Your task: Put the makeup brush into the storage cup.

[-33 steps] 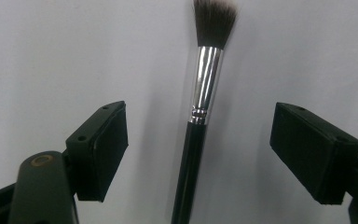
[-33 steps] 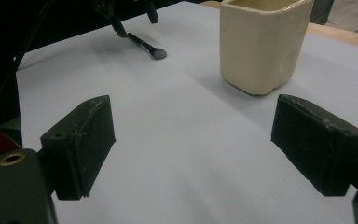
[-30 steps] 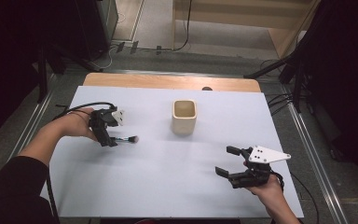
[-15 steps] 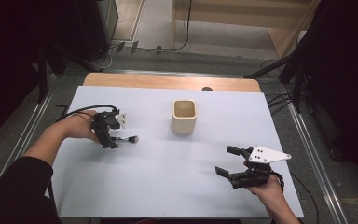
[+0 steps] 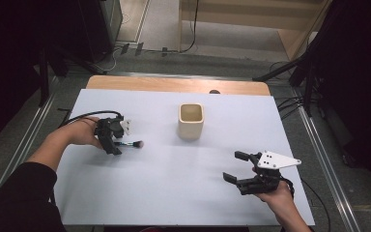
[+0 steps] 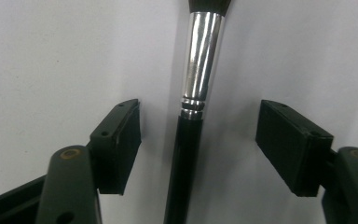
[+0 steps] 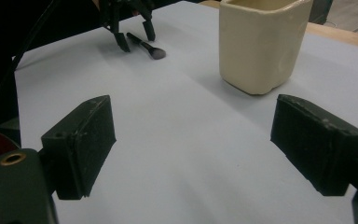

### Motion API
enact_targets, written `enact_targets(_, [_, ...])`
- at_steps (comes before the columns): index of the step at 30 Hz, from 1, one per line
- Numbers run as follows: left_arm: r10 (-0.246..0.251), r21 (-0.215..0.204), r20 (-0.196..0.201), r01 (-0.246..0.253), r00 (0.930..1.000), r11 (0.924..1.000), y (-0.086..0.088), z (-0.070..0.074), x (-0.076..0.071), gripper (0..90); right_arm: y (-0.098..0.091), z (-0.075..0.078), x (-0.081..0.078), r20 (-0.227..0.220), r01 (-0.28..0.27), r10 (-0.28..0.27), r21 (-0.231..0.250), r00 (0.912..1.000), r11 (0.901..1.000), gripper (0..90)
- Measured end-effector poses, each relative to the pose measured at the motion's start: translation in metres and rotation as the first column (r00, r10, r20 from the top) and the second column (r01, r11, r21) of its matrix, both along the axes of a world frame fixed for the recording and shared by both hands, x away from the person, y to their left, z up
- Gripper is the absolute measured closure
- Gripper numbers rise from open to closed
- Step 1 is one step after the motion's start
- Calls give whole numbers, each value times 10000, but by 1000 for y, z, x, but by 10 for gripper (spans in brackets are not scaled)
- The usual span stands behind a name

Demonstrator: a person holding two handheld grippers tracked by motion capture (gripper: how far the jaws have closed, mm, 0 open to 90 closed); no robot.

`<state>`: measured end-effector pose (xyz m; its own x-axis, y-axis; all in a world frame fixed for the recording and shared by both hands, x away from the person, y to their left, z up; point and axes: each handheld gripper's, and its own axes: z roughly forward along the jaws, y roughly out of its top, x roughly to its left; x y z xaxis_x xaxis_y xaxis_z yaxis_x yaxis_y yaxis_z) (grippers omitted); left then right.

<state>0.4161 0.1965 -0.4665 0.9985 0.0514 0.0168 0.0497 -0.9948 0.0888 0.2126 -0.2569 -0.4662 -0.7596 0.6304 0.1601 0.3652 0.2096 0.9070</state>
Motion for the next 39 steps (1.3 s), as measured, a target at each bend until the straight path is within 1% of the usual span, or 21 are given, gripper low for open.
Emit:
enact_targets(2, [126,-54,-47,-126,9999,9999,0,0,0,341,0,0,0,13,-1,1,-8,10000,10000,144])
enact_targets(3, [134,-47,0,-134,9999,9999,0,0,0,345,0,0,0,17,6,-6,-19,10000,10000,144])
enact_targets(5, [131,-25,-30,-131,9999,9999,0,1,0,363,0,0,0,6,0,0,-30,10000,10000,145])
enact_targets(6, [101,-37,-22,-101,9999,9999,0,1,0,408,0,0,0,3,-8,8,-16,10000,10000,146])
enact_targets(7, [131,-95,-31,-131,9999,9999,1,1,0,408,0,0,0,3,-8,8,-16,10000,10000,146])
enact_targets(10, [47,-64,-42,-47,10000,10000,1,2,-1,477,0,0,0,-3,-18,18,-33,10000,10000,146])
enact_targets(12, [85,30,-42,-85,10000,10000,0,3,-2,509,0,0,0,-7,-20,20,-29,10000,10000,146])
enact_targets(13, [79,65,-20,-79,10000,9999,0,3,-2,555,1,0,0,-24,-12,11,-39,10000,10000,146])
enact_targets(14, [107,86,10,-107,9999,9999,-1,3,-2,555,1,0,0,-24,-12,11,-39,10000,10000,146])
enact_targets(18, [215,157,-31,-214,9998,9996,-1,4,-2,671,0,0,-1,-22,-16,16,-35,10000,10000,147])
enact_targets(21, [303,261,-95,-300,9995,9992,-2,4,-1,702,1,0,-1,-20,-26,26,-43,10000,10000,147])
enact_targets(22, [270,319,-61,-268,9996,9991,-3,4,0,716,1,0,0,-21,-28,28,-48,10000,10000,147])
enact_targets(24, [283,437,-97,-279,9996,9987,-5,4,0,762,1,0,0,-8,-40,40,-54,10000,10000,148])
enact_targets(26, [304,508,-121,-298,9995,9983,-5,4,1,778,1,0,-1,-11,-57,57,-71,10000,10000,148])
enact_targets(27, [395,464,-125,-388,9991,9982,-6,4,1,785,1,0,-1,-1,-67,67,-78,10000,9999,148])
enact_targets(28, [433,526,-160,-424,9989,9977,-6,4,2,788,1,0,-1,4,-69,69,-94,10000,9999,148])
enact_targets(29, [535,504,-230,-523,9983,9974,-6,4,2,791,1,0,-1,0,-81,81,-108,10000,9999,148])
enact_targets(33, [653,499,-261,-640,9975,9967,-6,4,3,799,3,-1,-1,-10,-129,129,-333,9999,9994,148])
enact_targets(36, [750,478,-328,-734,9966,9962,-5,5,4,801,4,-1,-1,-24,-125,124,-323,9999,9994,148])
enact_targets(38, [864,517,-338,-846,9957,9951,-5,5,5,802,3,-1,-1,-35,-129,128,-316,9999,9994,148])
enact_targets(39, [1037,450,-384,-1019,9939,9938,-5,5,5,802,3,-1,-1,-68,-148,146,-305,9999,9994,148])
